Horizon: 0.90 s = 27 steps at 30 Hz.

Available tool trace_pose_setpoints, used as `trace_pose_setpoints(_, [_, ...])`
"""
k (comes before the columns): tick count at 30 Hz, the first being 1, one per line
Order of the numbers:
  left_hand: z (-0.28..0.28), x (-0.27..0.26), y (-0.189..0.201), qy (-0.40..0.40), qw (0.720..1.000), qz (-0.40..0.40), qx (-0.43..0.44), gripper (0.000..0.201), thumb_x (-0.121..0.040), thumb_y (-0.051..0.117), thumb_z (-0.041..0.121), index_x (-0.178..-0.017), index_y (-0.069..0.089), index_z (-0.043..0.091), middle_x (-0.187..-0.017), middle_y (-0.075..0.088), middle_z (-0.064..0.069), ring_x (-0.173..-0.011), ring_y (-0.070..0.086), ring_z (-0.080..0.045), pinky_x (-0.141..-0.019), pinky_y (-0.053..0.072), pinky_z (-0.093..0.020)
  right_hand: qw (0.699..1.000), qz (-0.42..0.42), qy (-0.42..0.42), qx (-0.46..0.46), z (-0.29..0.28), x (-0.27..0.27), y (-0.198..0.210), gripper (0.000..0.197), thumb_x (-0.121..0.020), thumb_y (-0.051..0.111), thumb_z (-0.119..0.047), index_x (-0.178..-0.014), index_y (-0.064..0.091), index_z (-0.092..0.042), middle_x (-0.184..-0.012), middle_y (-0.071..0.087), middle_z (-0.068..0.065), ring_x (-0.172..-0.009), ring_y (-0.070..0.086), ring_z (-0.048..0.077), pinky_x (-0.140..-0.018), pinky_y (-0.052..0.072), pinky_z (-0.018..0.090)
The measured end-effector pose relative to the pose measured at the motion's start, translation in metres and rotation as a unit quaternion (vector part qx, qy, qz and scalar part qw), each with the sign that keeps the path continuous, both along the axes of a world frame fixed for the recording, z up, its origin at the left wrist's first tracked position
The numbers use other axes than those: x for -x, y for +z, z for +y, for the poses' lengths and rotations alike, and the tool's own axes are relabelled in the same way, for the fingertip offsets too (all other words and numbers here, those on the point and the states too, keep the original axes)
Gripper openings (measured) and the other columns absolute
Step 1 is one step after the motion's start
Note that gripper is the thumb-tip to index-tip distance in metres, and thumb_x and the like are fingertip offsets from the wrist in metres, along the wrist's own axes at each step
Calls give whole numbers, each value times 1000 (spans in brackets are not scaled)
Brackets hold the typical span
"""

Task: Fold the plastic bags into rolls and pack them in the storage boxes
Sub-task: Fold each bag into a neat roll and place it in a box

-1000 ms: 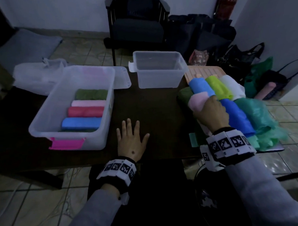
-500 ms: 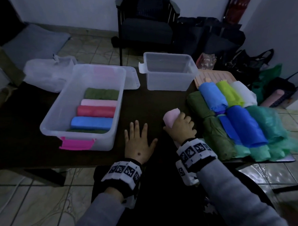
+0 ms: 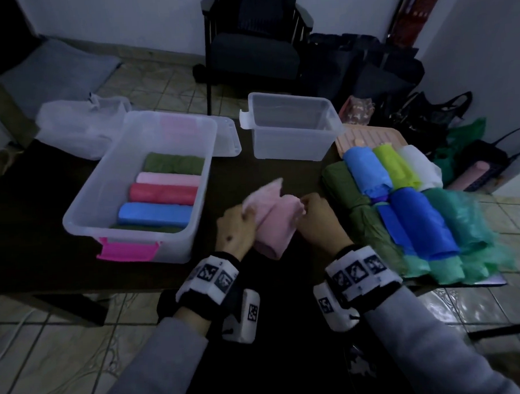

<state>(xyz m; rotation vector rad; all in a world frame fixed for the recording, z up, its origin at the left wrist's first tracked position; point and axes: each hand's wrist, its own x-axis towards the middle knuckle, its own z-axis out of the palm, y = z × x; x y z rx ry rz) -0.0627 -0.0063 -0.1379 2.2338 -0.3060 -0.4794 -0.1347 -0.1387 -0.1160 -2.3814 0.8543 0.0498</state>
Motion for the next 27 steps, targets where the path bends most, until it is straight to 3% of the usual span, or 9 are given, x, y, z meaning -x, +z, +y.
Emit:
trace_pose_setpoints(2, [4, -13, -5, 52, 998, 27, 22, 48, -101, 29, 34, -123, 56, 1, -130, 53, -22, -118, 50, -37, -98, 38, -38, 972, -11, 161, 168, 0, 2, 3, 40, -88, 51, -6, -126, 48, -16, -133, 45, 5, -122, 43, 23, -98, 39, 36])
trace_pose_setpoints(4, [-9, -20, -15, 109, 989, 82, 62, 60, -98, 31, 49, -125, 53, 0, -128, 53, -21, -116, 52, -36, -101, 40, -39, 925, -20, 311, 217, 1, 2, 8, 41, -88, 52, -7, -126, 51, -22, -137, 45, -2, -128, 38, 18, -104, 35, 34])
trace_pose_setpoints(7, [-17, -27, -17, 318, 943, -1, 97, 56, -89, 52, 46, -112, 53, -6, -108, 57, -18, -97, 59, -33, -87, 50, -36, 886, 35, 374, 273, 4, 0, 5, 47, -92, 46, -13, -137, 44, -26, -138, 41, 1, -129, 35, 21, -101, 32, 35])
trace_pose_setpoints(9, [-19, -27, -19, 229, 963, 134, 55, 43, -82, 68, 32, -109, 58, -2, -104, 62, -16, -96, 63, -31, -81, 52, -34, 852, 67, 386, 346, 7, -2, 5, 44, -93, 43, -17, -135, 44, -27, -132, 39, 7, -123, 35, 26, -96, 31, 36])
trace_pose_setpoints(11, [-20, -33, -19, 161, 968, 188, 48, 32, -84, 66, 20, -110, 62, 0, -109, 65, -17, -101, 63, -33, -81, 53, -38, 835, 76, 409, 361, 8, -2, 6, 39, -90, 47, -17, -129, 49, -22, -129, 41, 7, -121, 37, 27, -98, 30, 38])
trace_pose_setpoints(14, [-26, -44, -22, 114, 969, 177, 128, 37, -76, 70, 12, -111, 62, 3, -117, 63, -20, -108, 61, -35, -94, 50, -49, 836, 77, 433, 329, 6, 3, 4, 42, -82, 59, -18, -123, 49, -20, -124, 48, 3, -118, 43, 24, -101, 30, 37])
trace_pose_setpoints(17, [-32, -40, 11, 102, 978, 135, 119, 40, -72, 76, 15, -108, 61, 5, -111, 62, -9, -104, 59, -27, -94, 49, -41, 848, 70, 435, 295, 6, 13, 0, 47, -79, 61, -22, -124, 48, -21, -120, 46, 4, -112, 43, 23, -89, 34, 34])
trace_pose_setpoints(21, [-40, -51, 32, 73, 988, 82, 111, 47, -76, 74, 11, -119, 59, 2, -119, 62, -12, -109, 58, -27, -94, 49, -38, 883, 69, 413, 210, 6, 21, -5, 59, -75, 65, -27, -129, 44, -18, -120, 47, 5, -110, 45, 23, -87, 38, 36])
trace_pose_setpoints(27, [-45, -40, 31, -28, 987, -153, -50, 50, -82, 68, 12, -128, 46, 13, -133, 45, -10, -123, 44, -27, -101, 38, -35, 895, 93, 390, 197, 10, 21, -14, 63, -76, 66, -30, -133, 41, -18, -124, 45, 7, -113, 43, 25, -90, 35, 34])
